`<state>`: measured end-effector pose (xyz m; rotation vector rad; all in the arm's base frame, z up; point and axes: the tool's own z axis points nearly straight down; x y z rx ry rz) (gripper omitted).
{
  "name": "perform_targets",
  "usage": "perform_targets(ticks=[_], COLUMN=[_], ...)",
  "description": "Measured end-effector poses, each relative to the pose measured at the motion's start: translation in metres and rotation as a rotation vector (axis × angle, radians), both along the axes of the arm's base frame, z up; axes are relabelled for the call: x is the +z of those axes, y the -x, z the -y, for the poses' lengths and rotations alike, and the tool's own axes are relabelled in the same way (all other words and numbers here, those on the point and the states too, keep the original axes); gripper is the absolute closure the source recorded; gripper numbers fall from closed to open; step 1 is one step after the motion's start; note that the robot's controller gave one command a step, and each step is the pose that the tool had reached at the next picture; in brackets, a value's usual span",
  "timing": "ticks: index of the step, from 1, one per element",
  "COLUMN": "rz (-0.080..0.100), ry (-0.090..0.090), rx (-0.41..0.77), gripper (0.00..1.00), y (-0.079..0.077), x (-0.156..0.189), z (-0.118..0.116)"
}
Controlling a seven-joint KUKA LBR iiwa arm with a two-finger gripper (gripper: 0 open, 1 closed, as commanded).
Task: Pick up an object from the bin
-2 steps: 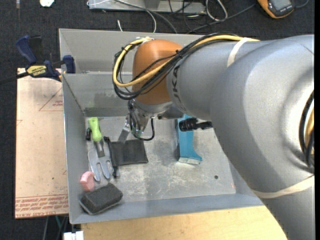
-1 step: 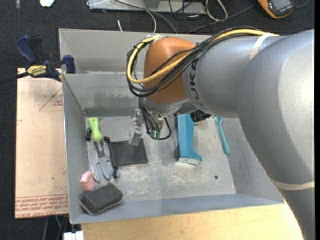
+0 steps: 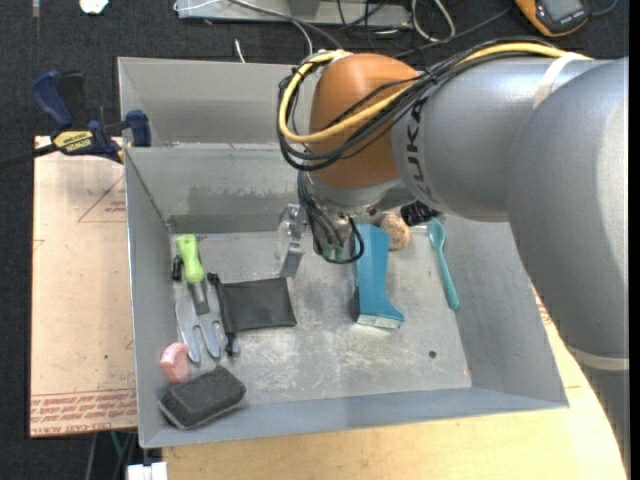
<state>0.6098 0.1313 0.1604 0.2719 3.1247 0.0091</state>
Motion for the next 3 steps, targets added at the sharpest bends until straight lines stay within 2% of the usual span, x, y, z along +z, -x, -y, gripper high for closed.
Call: perform_targets(ticks=[1,2,3], rz=[-0.002,0.004,0.003], ry=[-0.001,-0.001,0.003], rx=[-0.166,-0.042,0.257], gripper=[1.00,1.00,1.00], y=[0.019,0.034,0.042], x=[0.024,-0.005,-0.019], z=[0.006,-0.023,-0.036])
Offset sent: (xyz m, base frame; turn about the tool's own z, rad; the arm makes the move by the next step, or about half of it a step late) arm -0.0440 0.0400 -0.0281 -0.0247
